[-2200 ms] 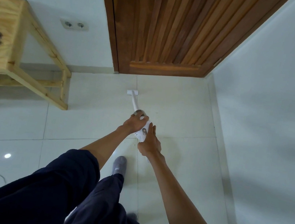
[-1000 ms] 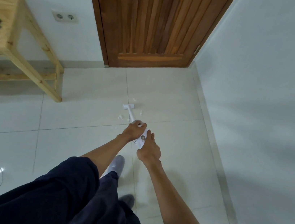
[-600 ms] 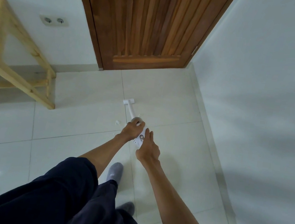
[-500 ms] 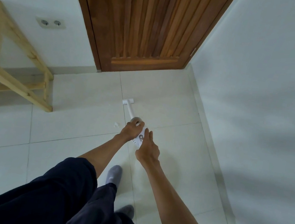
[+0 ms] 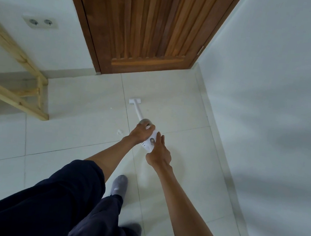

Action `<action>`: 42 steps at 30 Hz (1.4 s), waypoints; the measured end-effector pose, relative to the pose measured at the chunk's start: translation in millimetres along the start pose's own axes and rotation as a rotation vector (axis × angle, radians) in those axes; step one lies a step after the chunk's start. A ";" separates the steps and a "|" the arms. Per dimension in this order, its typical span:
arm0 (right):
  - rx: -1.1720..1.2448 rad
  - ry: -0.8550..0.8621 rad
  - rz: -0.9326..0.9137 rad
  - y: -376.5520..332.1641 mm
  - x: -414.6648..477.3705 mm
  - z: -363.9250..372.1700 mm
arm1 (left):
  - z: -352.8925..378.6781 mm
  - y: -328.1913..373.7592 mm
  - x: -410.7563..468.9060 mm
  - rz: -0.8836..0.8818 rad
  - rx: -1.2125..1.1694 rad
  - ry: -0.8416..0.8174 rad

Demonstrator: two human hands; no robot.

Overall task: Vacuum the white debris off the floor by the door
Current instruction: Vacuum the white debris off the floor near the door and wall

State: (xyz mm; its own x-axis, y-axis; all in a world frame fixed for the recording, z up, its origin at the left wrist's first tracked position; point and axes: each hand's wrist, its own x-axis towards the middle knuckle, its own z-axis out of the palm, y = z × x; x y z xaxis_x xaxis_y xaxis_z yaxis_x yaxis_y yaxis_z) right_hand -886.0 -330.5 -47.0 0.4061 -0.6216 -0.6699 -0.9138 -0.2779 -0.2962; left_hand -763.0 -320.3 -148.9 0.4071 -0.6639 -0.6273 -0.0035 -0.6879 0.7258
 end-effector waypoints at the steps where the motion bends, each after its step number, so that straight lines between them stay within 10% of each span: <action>1: 0.010 -0.007 0.012 2.7 -1.1 -0.3 | 3.7 -3.9 4.5 0.012 0.011 0.000; 42: 0.179 -0.036 0.054 165.0 -219.3 126.4 | 163.0 -115.1 -219.5 -0.017 0.066 -0.044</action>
State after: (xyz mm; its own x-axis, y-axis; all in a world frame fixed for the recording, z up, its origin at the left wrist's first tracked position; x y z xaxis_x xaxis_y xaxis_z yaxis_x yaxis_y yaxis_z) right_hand -1126.1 -147.4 -35.1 0.3589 -0.6045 -0.7112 -0.9215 -0.1082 -0.3731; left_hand -1000.8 -143.2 -140.8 0.3674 -0.6631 -0.6522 -0.0573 -0.7160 0.6958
